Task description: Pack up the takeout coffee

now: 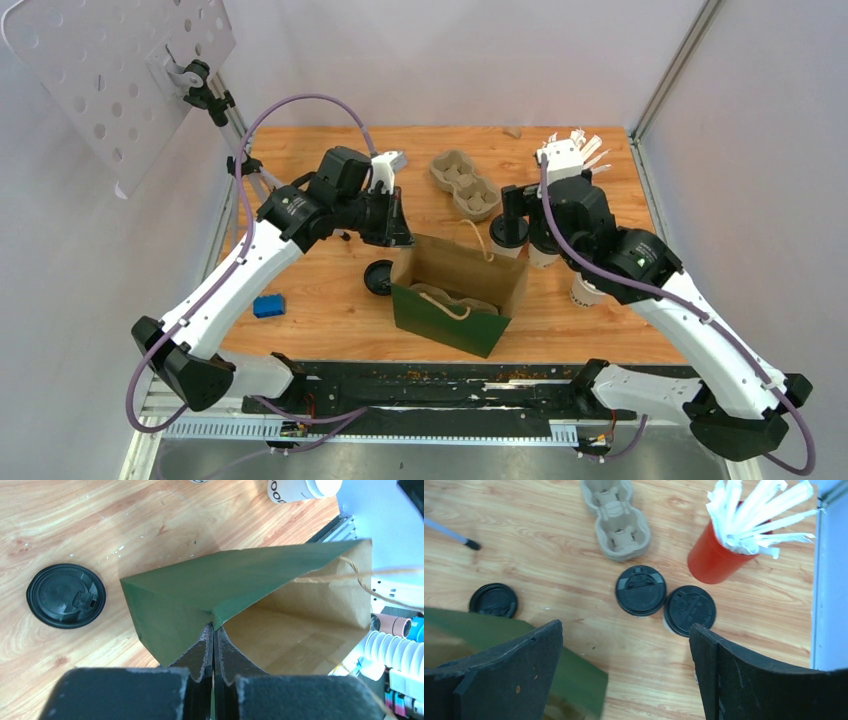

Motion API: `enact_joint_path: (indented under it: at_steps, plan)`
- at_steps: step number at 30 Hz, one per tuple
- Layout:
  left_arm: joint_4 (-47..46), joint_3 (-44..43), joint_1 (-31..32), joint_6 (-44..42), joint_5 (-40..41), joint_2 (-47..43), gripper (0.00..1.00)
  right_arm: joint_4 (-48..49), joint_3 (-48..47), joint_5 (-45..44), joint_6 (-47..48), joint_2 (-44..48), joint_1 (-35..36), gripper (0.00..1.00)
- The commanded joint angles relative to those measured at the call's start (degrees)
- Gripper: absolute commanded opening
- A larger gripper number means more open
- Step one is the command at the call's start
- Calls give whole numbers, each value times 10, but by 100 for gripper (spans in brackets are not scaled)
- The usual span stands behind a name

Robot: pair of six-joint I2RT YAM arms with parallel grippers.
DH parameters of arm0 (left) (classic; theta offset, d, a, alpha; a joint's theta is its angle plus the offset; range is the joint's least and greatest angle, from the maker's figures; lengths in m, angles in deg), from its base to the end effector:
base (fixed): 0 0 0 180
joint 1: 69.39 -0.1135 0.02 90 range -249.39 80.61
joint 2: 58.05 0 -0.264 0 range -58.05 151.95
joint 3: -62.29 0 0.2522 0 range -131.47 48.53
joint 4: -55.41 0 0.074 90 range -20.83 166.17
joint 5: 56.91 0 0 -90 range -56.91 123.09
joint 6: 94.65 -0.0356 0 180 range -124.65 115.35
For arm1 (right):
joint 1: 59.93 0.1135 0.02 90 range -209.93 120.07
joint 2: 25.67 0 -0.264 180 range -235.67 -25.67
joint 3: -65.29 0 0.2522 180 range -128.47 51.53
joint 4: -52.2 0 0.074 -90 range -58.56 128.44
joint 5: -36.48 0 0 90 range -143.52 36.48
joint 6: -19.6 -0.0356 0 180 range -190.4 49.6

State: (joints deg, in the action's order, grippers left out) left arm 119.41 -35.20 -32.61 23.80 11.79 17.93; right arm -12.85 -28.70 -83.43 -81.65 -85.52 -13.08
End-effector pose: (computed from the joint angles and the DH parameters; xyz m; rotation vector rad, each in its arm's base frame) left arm 0.2083 -0.1718 0.3897 0.3816 2.4376 -0.9728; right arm 0.1402 0.1236 0.4295 -0.3248 2.0072 0.0839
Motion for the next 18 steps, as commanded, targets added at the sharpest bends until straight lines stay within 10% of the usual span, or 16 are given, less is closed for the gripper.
enact_joint_path:
  at_steps: [1, 9, 14, 18]
  plan:
    - [30, 1, 3, 0, 23, -22, 0, 8, -15, 48, 16, 0, -77, 96]
    - [23, 15, 3, -20, 43, -29, 10, 31, 41, 156, 32, -39, -242, 91]
    - [32, -7, 3, -22, 60, -27, 51, 96, 111, 223, 45, -70, -310, 88]
    - [94, -67, 3, -24, 108, -16, 61, 134, 112, 248, 45, -101, -343, 87]
